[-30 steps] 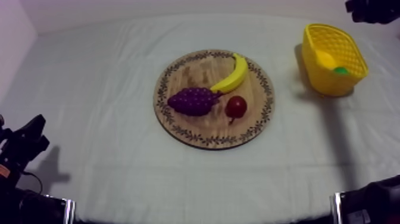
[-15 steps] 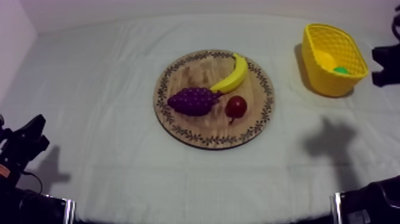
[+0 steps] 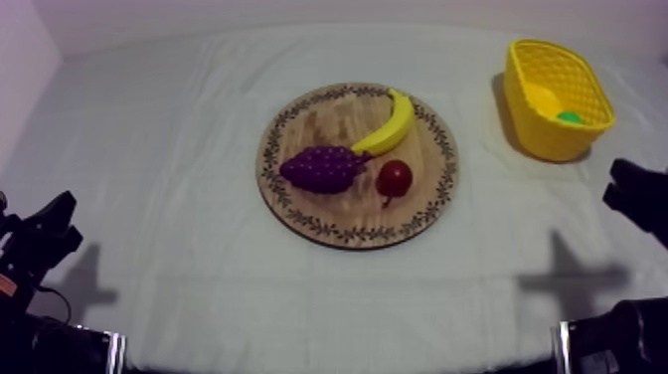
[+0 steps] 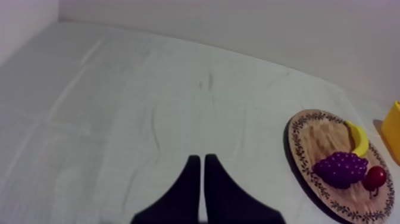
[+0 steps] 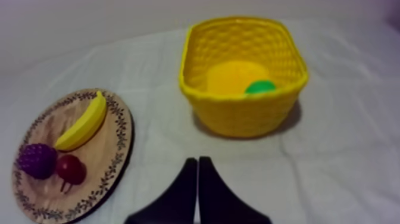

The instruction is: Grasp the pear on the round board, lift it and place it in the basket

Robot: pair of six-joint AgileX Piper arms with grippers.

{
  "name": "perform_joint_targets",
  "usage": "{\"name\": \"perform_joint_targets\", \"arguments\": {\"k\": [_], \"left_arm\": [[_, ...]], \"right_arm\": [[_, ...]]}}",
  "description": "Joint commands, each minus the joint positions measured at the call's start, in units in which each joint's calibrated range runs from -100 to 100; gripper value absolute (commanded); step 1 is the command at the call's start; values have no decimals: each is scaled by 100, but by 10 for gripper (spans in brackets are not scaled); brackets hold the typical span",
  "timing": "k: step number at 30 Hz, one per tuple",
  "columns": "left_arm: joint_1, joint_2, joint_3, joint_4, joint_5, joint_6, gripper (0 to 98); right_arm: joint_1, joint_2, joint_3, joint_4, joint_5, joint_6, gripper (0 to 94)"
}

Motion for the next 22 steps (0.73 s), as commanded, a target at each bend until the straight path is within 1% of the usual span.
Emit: {"name": "perform_joint_targets", "arguments": {"k": [1, 6, 11, 13, 14, 15, 17, 20, 22], "left_arm": [[-1, 0, -2, -2, 0, 0, 1], [-1, 0, -2, -2, 0, 0, 1], [-1, 0, -2, -2, 0, -2, 1], [-1, 0, -2, -2, 0, 0, 1], [-1, 0, -2, -2, 0, -1, 1], [-1, 0, -2, -2, 0, -2, 1], [-1, 0, -2, -2, 0, -1, 1], [-1, 0, -2, -2, 0, -2, 1], [-1, 0, -2, -2, 0, -1, 1]], "right_arm": [[-1, -574, 552, -131, 62, 77, 4], [-46, -1050, 806, 12, 247, -581, 4], [-31, -1146, 933, 314, 384, -1187, 3], [-28, -1156, 990, 440, 324, -1286, 3], [-28, -1159, 1061, 501, 150, -1208, 3], [-28, -1161, 1127, 548, -138, -1038, 3], [-24, -1163, 1207, 609, -449, -516, 3], [-25, -1165, 1257, 648, -588, 342, 3], [-26, -1165, 1270, 658, -624, 740, 3]]}}
